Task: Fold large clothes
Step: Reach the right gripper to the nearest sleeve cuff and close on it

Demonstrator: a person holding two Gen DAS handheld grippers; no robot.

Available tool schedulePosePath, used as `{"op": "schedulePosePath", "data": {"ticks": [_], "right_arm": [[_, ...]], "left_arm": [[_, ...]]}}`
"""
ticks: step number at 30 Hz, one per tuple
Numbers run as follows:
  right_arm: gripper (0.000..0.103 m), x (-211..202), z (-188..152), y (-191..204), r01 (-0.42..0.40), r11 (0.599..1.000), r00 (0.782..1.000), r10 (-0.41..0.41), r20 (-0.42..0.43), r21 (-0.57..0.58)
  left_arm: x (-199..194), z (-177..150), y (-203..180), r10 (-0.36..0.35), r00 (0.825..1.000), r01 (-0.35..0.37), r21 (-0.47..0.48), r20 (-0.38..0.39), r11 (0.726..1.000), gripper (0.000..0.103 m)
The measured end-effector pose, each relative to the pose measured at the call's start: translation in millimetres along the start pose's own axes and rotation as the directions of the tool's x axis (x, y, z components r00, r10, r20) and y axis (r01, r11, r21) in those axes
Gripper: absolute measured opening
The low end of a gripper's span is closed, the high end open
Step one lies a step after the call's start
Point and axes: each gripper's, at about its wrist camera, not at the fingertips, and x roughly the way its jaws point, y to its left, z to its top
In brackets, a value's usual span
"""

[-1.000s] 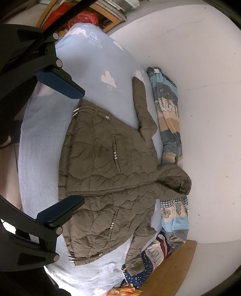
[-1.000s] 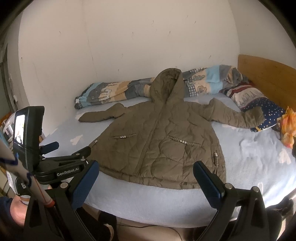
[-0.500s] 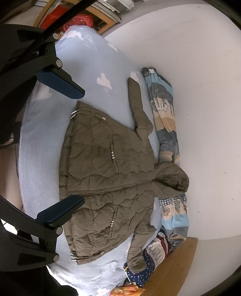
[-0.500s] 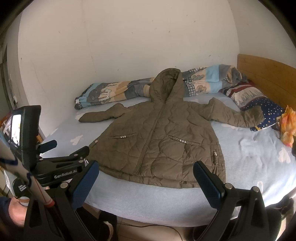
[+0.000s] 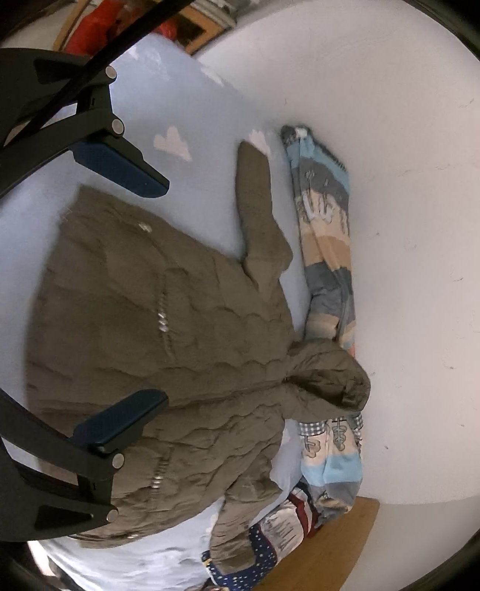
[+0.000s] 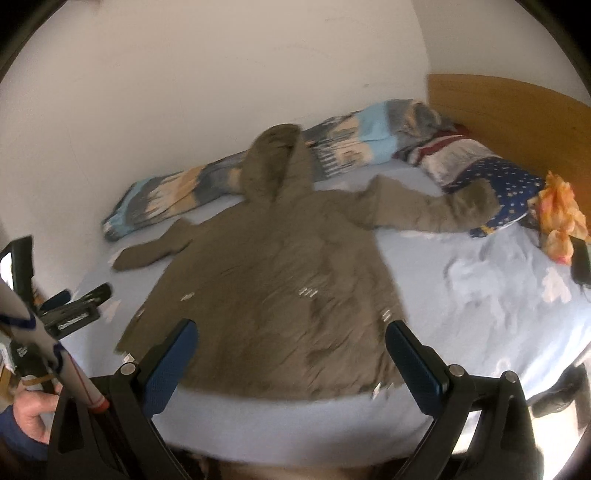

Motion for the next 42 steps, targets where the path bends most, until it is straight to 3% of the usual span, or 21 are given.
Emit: {"op": "schedulePosePath", "data": {"ticks": [5, 9, 13, 18, 21, 24, 27, 29, 34, 38, 40, 42], "right_arm": [[0.103, 44.2, 42.5, -42.1, 0.051, 0.993, 0.999, -0.052, 0.007, 0.102], [0.103, 85.0, 76.7, -77.5, 0.100, 0.983, 0.995, -0.102, 0.005, 0.156], [0.103, 125.9, 109.3, -134.0, 0.142, 0.960, 0.989, -0.148, 0.004, 0.240], [0.101, 173.6, 121.7, -242.2, 0.155, 0.882, 0.985, -0.171, -0.003, 0.445], [0.088, 191.9, 118.0, -312.7, 0.155, 0.808, 0.983, -0.185, -0.006, 0.569], [0.082, 198.5, 114.5, -372.6, 0.166, 0.727, 0.974, -0.227, 0.006, 0.666], [0.080, 203.6, 113.1, -411.6, 0.193, 0.688, 0.961, -0.277, 0.007, 0.699], [0.075, 211.5, 111.8, -430.0, 0.166, 0.680, 0.967, -0.254, 0.017, 0.714], [0.064, 237.7, 122.0, -440.2, 0.183, 0.721, 0.968, -0.249, 0.004, 0.668], [0.063, 258.9, 131.3, -444.8, 0.213, 0.738, 0.962, -0.273, -0.006, 0.640], [0.063, 266.7, 131.4, -446.1, 0.259, 0.732, 0.948, -0.317, -0.022, 0.630], [0.062, 274.5, 127.9, -451.3, 0.256, 0.725, 0.950, -0.309, -0.030, 0.640]], "left_arm": [[69.5, 29.8, -34.8, 0.000, 1.000, 0.000, 0.005, -0.004, 1.000, 0.103], [117.4, 22.4, -55.8, -0.031, 1.000, 0.031, 0.039, 0.002, 0.999, 0.103], [151.1, 24.9, -63.0, -0.003, 0.998, 0.008, 0.073, -0.070, 0.997, 0.103], [166.4, 28.9, -55.0, -0.028, 0.994, 0.032, 0.030, -0.106, 0.999, 0.103], [178.1, 28.6, -57.4, -0.020, 0.992, 0.026, 0.038, -0.128, 0.999, 0.103], [185.3, 27.5, -62.5, -0.028, 0.990, 0.035, 0.042, -0.141, 0.999, 0.103], [189.7, 26.0, -69.8, -0.032, 0.989, 0.041, 0.065, -0.147, 0.997, 0.103], [190.1, 24.0, -75.5, -0.041, 0.988, 0.054, 0.083, -0.148, 0.995, 0.103], [187.5, 21.5, -81.6, -0.052, 0.990, 0.068, 0.114, -0.132, 0.991, 0.103], [187.0, 19.9, -83.0, -0.055, 0.990, 0.072, 0.130, -0.128, 0.989, 0.103], [188.1, 19.6, -82.0, -0.058, 0.990, 0.075, 0.133, -0.130, 0.988, 0.103], [189.6, 19.7, -82.1, -0.056, 0.990, 0.074, 0.134, -0.133, 0.988, 0.103]]}}
